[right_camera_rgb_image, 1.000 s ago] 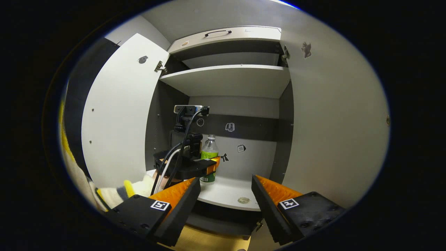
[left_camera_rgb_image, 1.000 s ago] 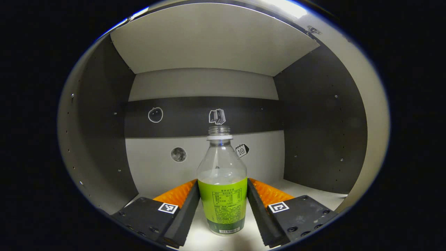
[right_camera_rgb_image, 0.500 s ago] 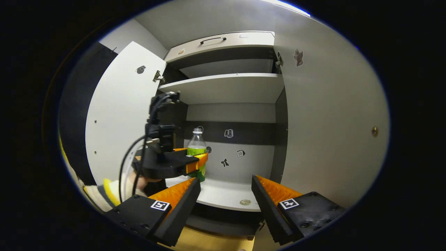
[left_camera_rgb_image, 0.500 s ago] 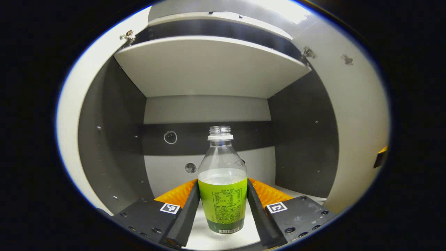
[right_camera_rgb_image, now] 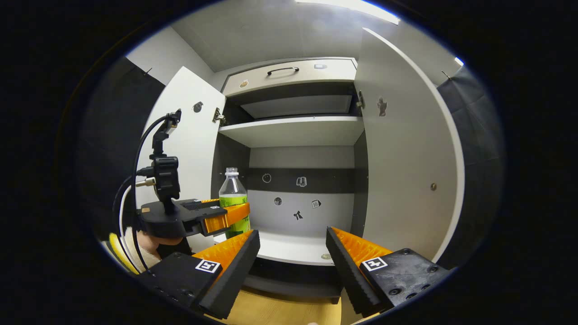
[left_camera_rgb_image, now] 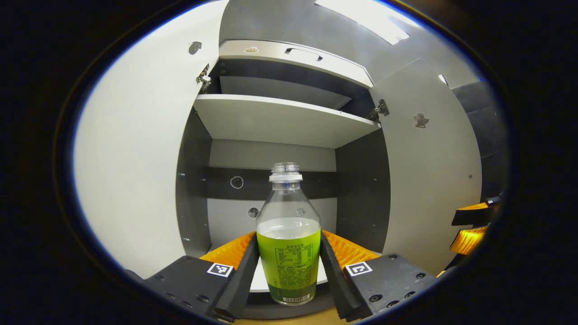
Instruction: Grasp the bottle in the cabinet with the left hand and place it on the coaster, then close the right door with the right hand and the left door with the left hand.
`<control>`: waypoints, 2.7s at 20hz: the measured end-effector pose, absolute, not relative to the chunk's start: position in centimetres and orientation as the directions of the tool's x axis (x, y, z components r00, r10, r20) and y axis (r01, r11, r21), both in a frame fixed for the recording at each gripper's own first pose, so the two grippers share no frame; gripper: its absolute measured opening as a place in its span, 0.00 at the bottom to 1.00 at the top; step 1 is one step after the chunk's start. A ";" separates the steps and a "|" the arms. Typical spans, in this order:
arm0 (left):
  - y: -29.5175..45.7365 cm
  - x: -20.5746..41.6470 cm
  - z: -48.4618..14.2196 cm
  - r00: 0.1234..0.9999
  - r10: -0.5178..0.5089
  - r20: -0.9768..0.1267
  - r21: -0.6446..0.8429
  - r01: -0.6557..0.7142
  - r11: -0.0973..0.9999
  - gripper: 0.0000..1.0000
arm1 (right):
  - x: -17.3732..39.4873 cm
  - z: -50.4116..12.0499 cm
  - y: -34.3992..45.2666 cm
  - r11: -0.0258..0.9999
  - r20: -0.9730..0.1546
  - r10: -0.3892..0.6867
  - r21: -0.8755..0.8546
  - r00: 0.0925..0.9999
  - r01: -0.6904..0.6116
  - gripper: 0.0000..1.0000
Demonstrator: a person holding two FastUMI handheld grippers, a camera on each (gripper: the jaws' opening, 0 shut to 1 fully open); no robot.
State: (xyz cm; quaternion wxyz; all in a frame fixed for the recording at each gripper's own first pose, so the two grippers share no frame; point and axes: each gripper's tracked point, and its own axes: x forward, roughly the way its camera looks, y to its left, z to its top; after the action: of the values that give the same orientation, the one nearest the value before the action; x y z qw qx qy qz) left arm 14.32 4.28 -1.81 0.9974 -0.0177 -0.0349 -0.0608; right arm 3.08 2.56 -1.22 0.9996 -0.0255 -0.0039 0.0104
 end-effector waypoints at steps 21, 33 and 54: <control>-4.9 -5.0 -22.9 0.977 -0.198 -0.078 -0.092 0.190 0.977 0.76 | -9.5 -12.6 0.0 0.996 -0.225 0.052 -0.052 0.973 -0.066 0.98; -7.5 -6.8 -34.1 0.983 -0.148 -0.107 -0.017 0.147 0.989 0.77 | -12.1 -23.0 -1.6 0.990 -0.400 0.117 -0.026 0.909 -0.139 0.98; -7.7 -6.9 -36.3 0.986 -0.124 -0.112 -0.056 0.119 0.991 0.98 | -11.3 -25.7 -1.0 0.983 -0.465 0.158 -0.012 0.871 -0.184 0.99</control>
State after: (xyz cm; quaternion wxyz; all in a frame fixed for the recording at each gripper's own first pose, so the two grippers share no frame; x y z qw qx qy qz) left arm -6.92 -7.75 -36.35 0.9962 -0.0243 0.0579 -0.0610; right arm -11.28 -1.02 -25.67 0.9669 -0.0278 0.2379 0.0883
